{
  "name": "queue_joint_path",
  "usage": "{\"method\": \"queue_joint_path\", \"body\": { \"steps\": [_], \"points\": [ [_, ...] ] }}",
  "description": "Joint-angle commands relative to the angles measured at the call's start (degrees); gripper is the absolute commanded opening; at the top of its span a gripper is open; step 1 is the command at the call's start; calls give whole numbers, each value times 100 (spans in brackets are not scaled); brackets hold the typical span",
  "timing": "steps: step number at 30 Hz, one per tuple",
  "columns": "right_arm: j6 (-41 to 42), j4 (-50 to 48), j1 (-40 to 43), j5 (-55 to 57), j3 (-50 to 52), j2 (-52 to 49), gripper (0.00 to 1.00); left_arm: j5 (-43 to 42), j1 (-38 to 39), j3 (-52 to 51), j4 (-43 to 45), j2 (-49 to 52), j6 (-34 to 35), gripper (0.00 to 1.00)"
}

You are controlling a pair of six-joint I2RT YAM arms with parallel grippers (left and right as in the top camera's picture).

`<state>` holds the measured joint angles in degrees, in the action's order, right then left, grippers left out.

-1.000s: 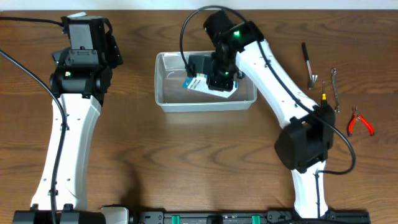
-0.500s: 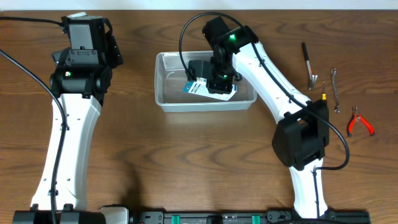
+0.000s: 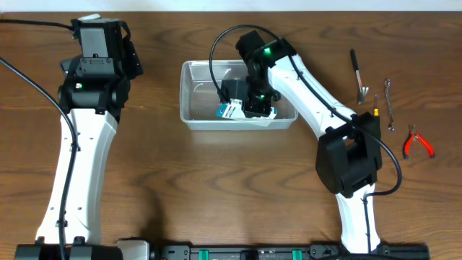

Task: Pack container
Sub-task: 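Carry the box into the container and lower it with the right gripper, then release the box and lift the right gripper out of the container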

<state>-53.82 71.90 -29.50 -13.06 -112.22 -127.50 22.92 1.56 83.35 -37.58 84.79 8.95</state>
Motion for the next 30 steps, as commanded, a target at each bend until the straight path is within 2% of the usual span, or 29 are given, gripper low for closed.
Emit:
{"method": "queue_joint_path", "body": {
  "steps": [1, 2, 3, 5, 8, 12, 19, 24, 30],
  "points": [
    [-55, -35, -55, -52, 48, -13, 20, 114, -26, 50, 0, 20, -35, 98],
    [37, -68, -55, -52, 48, -13, 42, 114, -26, 50, 0, 20, -35, 98],
    [129, -103, -55, -52, 48, -13, 54, 114, -26, 50, 0, 20, -35, 98],
    [243, -151, -52, -52, 48, -13, 70, 114, -26, 50, 0, 20, -35, 98],
    [282, -203, -57, -52, 48, -13, 79, 114, -26, 50, -2, 20, -35, 98],
    [308, -271, -57, -50, 48, -13, 83, 114, -26, 50, -2, 20, -35, 98],
    [560, -448, -52, -7, 48, -13, 85, 114, -26, 50, -4, 20, -35, 98],
    [925, -654, -44, 573, 48, -13, 86, 114, -26, 50, -2, 20, -35, 98],
    [1099, -748, 7, 728, 48, -13, 86, 114, -26, 50, -2, 20, -35, 98]
  ]
}}
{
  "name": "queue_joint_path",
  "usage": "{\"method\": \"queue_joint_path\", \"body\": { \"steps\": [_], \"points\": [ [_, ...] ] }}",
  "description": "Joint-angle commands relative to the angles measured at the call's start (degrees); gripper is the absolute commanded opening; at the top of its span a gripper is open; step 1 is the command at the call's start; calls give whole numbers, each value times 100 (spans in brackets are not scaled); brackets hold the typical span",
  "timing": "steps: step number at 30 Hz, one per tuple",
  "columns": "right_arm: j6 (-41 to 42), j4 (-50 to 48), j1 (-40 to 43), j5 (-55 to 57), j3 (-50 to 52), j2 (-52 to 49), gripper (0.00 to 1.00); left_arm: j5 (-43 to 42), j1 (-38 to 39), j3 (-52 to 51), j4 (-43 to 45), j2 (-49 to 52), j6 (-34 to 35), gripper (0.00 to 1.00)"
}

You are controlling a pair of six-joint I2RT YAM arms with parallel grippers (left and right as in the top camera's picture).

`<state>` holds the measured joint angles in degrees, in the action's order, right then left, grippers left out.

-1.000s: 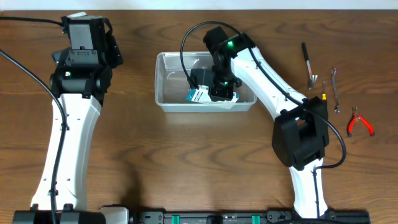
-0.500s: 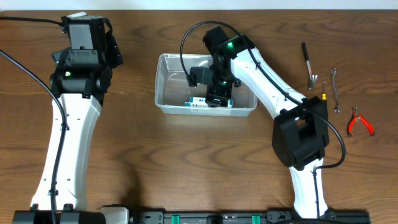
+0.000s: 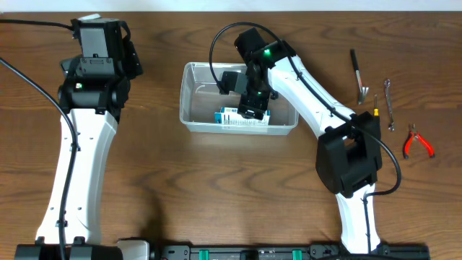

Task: Pack container
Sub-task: 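Release the box and lift the right gripper out of the container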

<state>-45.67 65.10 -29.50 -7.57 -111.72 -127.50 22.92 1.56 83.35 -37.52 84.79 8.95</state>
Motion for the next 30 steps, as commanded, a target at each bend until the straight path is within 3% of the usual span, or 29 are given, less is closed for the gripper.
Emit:
{"method": "queue_joint_path", "body": {
  "steps": [1, 11, 18, 24, 30],
  "points": [
    [413, -136, 28, 216, -2, -13, 87, 114, -26, 50, -9, 20, -33, 98],
    [1202, -308, 144, 378, -284, 59, 89, 114, -26, 50, -11, 20, -35, 98],
    [2605, 713, 260, 1375, -1390, 374, 86, 114, -26, 50, -13, 20, -35, 98],
    [3807, 1635, 970, 1759, -2218, 763, 87, 114, -26, 50, -13, 20, -35, 98],
    [3921, 2404, 2002, 1718, -2264, 872, 87, 114, -26, 50, -13, 20, -35, 98]
  ]
}}
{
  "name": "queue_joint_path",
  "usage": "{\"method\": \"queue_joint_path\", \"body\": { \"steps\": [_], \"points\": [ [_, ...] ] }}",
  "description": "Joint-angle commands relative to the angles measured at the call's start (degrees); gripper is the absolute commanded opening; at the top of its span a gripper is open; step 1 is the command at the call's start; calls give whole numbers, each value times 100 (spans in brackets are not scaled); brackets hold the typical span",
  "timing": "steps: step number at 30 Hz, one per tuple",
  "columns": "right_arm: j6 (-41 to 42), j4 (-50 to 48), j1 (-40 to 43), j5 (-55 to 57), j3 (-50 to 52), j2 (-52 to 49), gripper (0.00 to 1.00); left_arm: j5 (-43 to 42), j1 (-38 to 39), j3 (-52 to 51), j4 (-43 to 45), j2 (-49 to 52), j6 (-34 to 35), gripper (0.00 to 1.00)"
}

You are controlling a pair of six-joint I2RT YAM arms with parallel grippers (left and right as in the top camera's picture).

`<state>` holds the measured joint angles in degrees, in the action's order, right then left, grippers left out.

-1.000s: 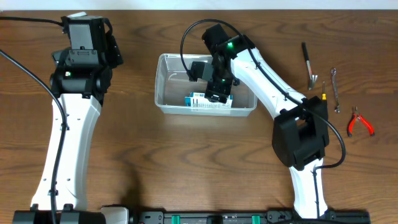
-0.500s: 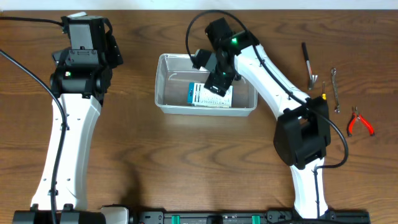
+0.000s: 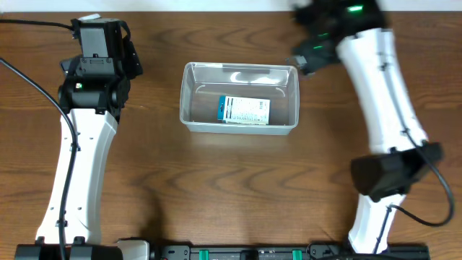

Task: Pack container
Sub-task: 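Release the box and lift the right gripper out of the container, then grasp the orange-striped black tool on the right with the right gripper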

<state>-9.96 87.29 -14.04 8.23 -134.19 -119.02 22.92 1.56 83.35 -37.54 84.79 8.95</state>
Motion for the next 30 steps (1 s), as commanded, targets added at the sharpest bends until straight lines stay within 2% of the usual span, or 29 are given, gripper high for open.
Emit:
{"method": "queue_joint_path", "body": {
  "steps": [1, 6, 14, 17, 22, 30],
  "points": [
    [352, 267, 636, 136, 33, 7, 87, 114, -26, 50, -11, 20, -35, 98],
    [431, 319, 1460, -131, 442, -17, 80, 114, -26, 50, -11, 20, -35, 98],
    [669, -96, 2334, -592, 1648, -17, 77, 114, -26, 50, -11, 20, -35, 98],
    [549, -468, 2490, -634, 2214, -20, 77, 114, -26, 50, -11, 20, -35, 98],
    [-225, -1294, 2520, -909, 2988, -17, 73, 114, -26, 50, -11, 20, -35, 98],
    [9, -2361, 2494, -940, 3652, -20, 66, 114, -26, 50, -11, 20, -35, 98]
  ]
}}
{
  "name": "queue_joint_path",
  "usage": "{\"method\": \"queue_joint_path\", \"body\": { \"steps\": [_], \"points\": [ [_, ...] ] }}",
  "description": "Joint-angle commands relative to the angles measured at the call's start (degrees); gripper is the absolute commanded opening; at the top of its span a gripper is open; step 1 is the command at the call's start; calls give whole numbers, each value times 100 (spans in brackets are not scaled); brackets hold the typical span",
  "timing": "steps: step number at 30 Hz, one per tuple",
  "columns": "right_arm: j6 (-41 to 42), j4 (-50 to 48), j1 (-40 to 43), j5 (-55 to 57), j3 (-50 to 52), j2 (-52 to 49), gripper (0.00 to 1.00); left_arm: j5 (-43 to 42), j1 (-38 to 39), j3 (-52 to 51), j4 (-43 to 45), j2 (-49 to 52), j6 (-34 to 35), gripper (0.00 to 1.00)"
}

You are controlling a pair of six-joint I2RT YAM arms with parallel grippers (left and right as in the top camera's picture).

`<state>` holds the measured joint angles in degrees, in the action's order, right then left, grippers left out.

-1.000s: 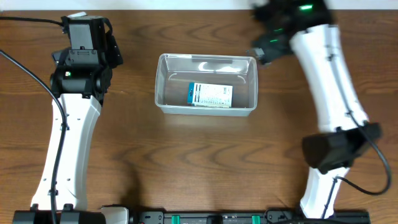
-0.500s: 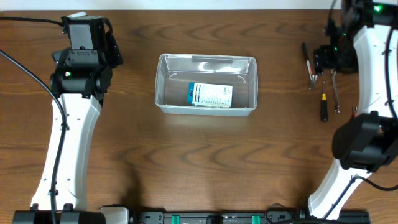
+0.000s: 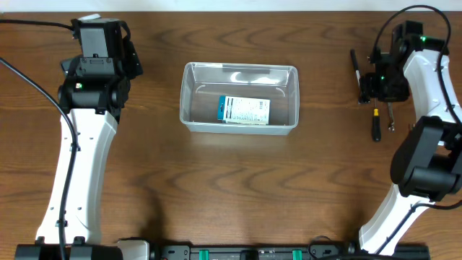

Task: Pack container
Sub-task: 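Grasp the orange-striped black tool on the right with the right gripper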

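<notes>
The clear plastic container (image 3: 189, 101) stands at the table's centre. A white and blue box (image 3: 243, 110) lies flat inside it, toward the front wall. My right gripper (image 3: 377, 85) hangs at the far right over the loose tools, between a black pen (image 3: 354, 65) and a silver wrench (image 3: 390, 115). Its wrist body hides the fingers, so its state does not show. A screwdriver with a black handle (image 3: 375, 126) lies just in front of it. My left gripper (image 3: 99, 40) rests folded at the back left, away from the container, its jaws unseen.
The right arm's white link crosses the far right edge and covers the table behind the tools. The left arm stretches along the left side from front to back. Cables loop at the back corners.
My right arm has moved from the container's back right corner to the far right and now hangs over the tools. The box stays in the container. The left arm has not moved.
My right gripper was down inside the container with the box under it, first at a tilt, then flatter against the front wall. Then the arm was up and away, with the box left lying in the container. Now it is over the tools at the right.
</notes>
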<state>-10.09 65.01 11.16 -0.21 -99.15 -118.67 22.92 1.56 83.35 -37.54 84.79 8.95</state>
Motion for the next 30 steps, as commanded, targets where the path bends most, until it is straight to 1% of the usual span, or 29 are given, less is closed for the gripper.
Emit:
{"method": "queue_joint_path", "body": {
  "steps": [1, 10, 20, 30],
  "points": [
    [22, -227, -31, -94, 190, -55, 66, 114, -26, 50, -11, 20, -35, 98],
    [20, -894, -125, -92, 251, -72, 64, 114, -26, 50, -11, 20, -35, 98],
    [26, -1078, -321, -28, 251, -619, 63, 114, -26, 50, -11, 20, -35, 98],
    [127, -1237, -321, 155, 251, -822, 59, 114, -26, 50, -11, 20, -35, 98]
  ]
}}
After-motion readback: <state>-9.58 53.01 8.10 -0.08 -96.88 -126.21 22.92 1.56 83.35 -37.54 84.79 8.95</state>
